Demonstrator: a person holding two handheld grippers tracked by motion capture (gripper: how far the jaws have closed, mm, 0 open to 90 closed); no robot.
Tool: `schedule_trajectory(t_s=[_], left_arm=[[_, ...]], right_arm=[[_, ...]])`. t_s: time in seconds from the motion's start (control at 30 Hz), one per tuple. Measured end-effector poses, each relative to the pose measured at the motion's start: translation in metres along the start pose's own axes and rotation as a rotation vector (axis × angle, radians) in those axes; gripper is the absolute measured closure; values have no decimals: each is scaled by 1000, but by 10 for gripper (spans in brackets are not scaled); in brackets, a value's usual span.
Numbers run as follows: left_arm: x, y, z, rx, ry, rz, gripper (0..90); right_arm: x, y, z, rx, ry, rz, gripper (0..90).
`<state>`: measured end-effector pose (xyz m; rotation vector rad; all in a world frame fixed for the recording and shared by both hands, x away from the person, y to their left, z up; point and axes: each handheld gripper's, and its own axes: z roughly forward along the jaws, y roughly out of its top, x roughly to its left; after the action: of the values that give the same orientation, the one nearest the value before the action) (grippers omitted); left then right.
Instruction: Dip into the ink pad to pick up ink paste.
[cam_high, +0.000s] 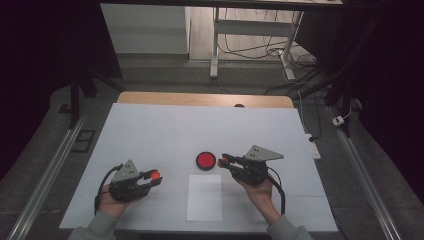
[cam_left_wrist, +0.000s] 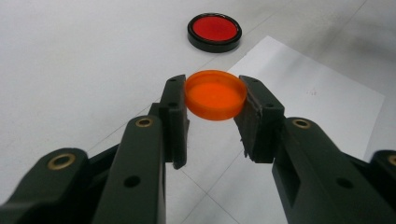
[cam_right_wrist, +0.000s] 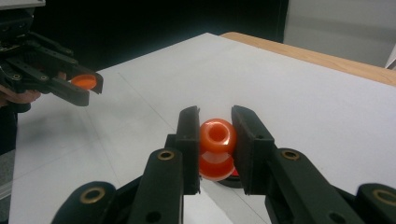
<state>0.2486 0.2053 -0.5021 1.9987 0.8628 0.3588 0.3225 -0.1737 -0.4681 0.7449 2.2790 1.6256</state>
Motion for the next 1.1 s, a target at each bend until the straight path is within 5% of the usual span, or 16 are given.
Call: schedule_trajectory(t_s=[1.1], left_arm=[[2,0,3,11,-6,0,646]], right_arm=[[-9,8,32,23,-16,-16,724]])
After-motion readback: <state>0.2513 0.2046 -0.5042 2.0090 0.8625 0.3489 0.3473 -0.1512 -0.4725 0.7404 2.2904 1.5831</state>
